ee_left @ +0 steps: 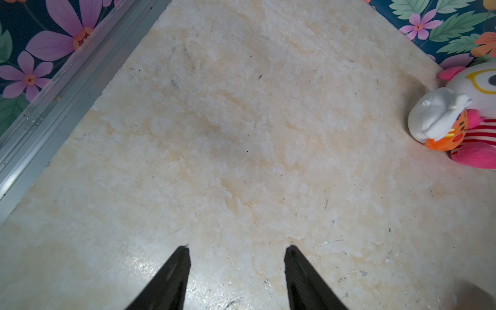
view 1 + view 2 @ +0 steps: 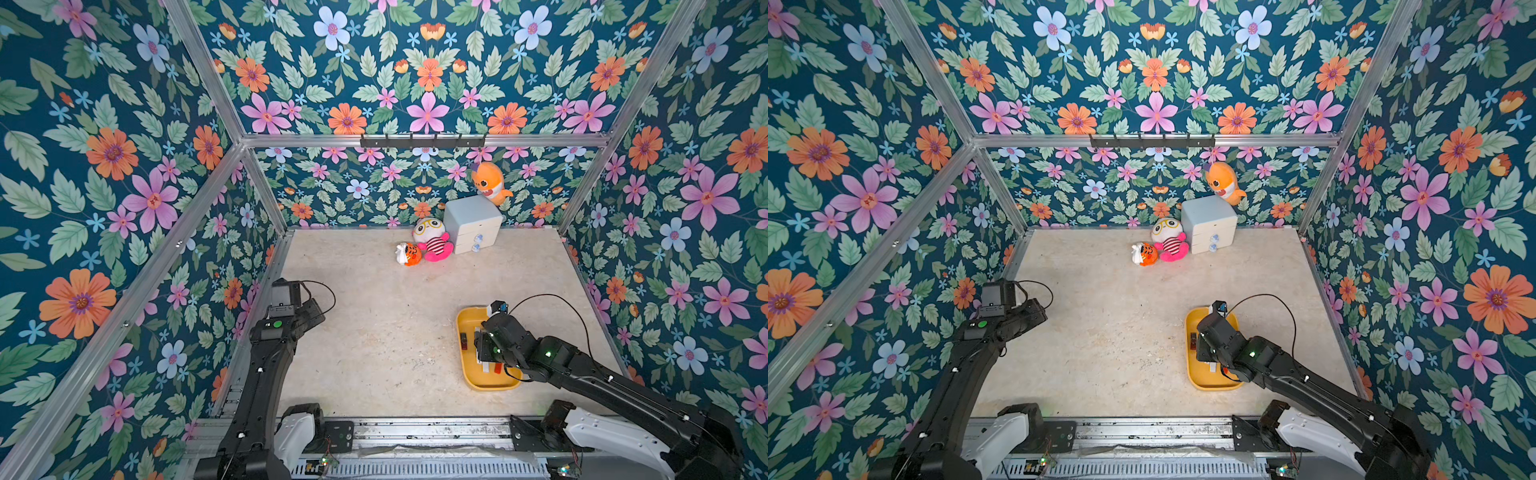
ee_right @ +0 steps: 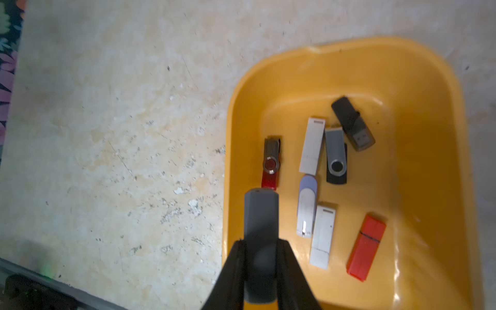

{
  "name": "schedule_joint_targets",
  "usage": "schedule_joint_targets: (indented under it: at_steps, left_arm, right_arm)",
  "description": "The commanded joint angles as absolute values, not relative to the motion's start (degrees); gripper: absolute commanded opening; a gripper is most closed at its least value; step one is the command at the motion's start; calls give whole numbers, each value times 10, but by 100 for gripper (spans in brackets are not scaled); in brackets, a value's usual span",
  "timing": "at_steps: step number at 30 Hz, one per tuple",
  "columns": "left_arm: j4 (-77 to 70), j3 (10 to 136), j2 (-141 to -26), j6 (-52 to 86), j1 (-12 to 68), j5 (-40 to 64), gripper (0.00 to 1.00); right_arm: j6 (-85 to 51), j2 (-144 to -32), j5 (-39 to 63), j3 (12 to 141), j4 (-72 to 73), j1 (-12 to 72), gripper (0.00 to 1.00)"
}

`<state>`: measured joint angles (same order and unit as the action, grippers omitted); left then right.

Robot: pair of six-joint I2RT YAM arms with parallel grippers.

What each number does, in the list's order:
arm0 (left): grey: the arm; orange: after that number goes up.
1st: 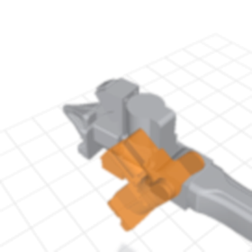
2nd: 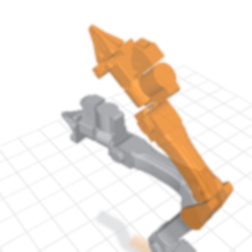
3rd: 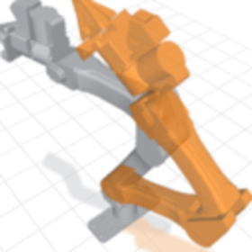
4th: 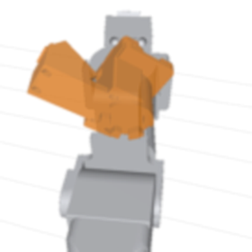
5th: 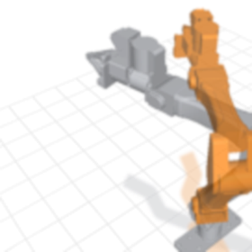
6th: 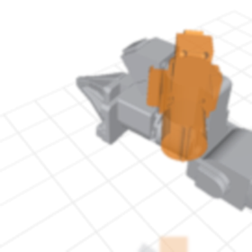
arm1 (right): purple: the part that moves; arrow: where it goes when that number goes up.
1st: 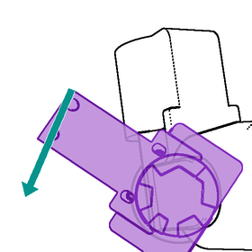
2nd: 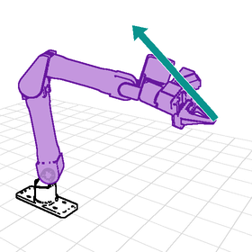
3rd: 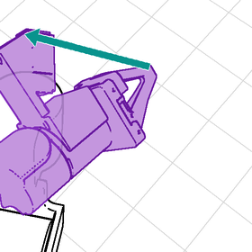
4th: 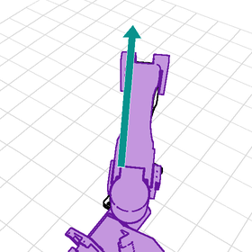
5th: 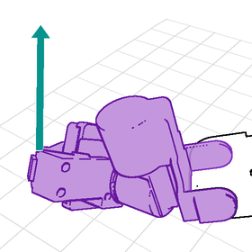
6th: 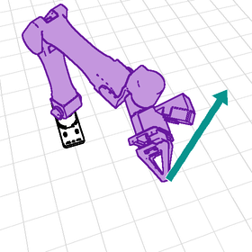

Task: Put the usb flash drive into the storage box
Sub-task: Place the USB flash in the storage box.

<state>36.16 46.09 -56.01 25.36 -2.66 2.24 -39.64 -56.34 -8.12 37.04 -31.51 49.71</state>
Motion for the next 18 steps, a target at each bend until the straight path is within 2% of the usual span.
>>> schedule_joint_targets:
  at_steps: [1,11,15,18]
  left_arm:
    - [356,461,-560,249,-27,25,62]
    - [359,463,-565,248,-26,24,63]
    - [361,464,-562,248,-26,23,64]
    - [361,465,-556,248,-25,21,65]
  right_arm:
    - [-436,-580,-48,345,-310,496,12]
    - [-447,-668,-12,332,-254,496,16]
    - [-451,-682,-20,335,-251,497,24]
    - [-449,-687,-24,343,-257,497,37]
